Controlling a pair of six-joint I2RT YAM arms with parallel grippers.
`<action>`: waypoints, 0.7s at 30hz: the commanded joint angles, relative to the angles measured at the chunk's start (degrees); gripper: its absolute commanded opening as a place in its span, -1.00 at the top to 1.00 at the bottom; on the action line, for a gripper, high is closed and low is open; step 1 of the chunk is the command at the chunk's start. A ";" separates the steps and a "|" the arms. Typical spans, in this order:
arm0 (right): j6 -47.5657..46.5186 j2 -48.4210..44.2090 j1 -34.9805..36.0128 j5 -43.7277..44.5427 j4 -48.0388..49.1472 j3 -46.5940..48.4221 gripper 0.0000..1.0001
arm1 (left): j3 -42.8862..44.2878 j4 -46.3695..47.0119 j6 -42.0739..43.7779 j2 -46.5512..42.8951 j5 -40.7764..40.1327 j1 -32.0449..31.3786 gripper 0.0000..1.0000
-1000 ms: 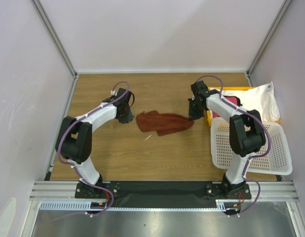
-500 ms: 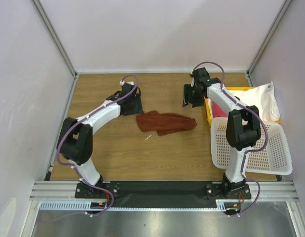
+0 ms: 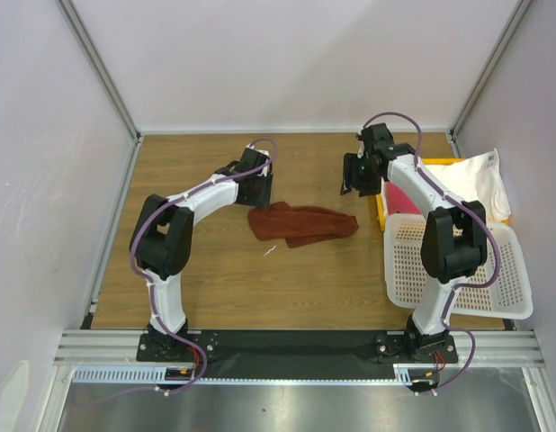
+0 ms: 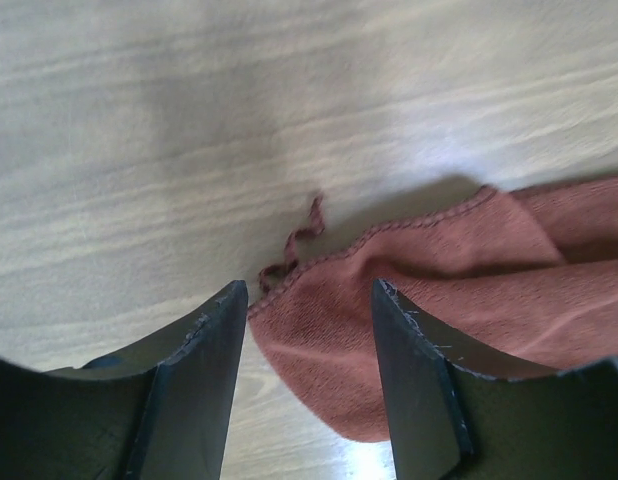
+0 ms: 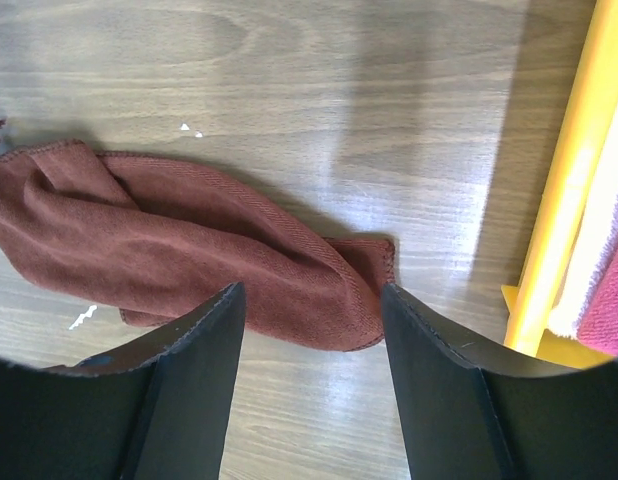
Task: Fold and stack the towels
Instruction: Flatten out the crumpled towel
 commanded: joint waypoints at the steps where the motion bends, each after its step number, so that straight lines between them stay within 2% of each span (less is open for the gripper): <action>1: 0.65 -1.82 -0.24 -0.02 0.47 -0.50 -0.25 | -0.83 0.12 1.49 0.03 -1.50 -0.20 -0.17; 6: 0.83 -1.82 -0.24 -0.82 0.38 0.02 -0.25 | 0.13 0.12 -1.58 1.70 -3.61 -0.29 -0.04; 17: 0.74 -2.96 -0.15 -0.55 0.29 -1.55 -0.25 | 2.24 -1.64 -9.05 4.60 -7.39 -1.34 0.02; 20: 0.65 -3.23 -0.24 -0.55 0.29 -2.00 -0.25 | 2.16 -2.34 -10.20 5.30 -9.31 -1.43 0.18; 21: 0.65 -3.23 -0.15 -0.55 0.29 -2.08 -0.25 | 2.16 -2.78 -10.81 5.39 -9.93 -1.43 0.33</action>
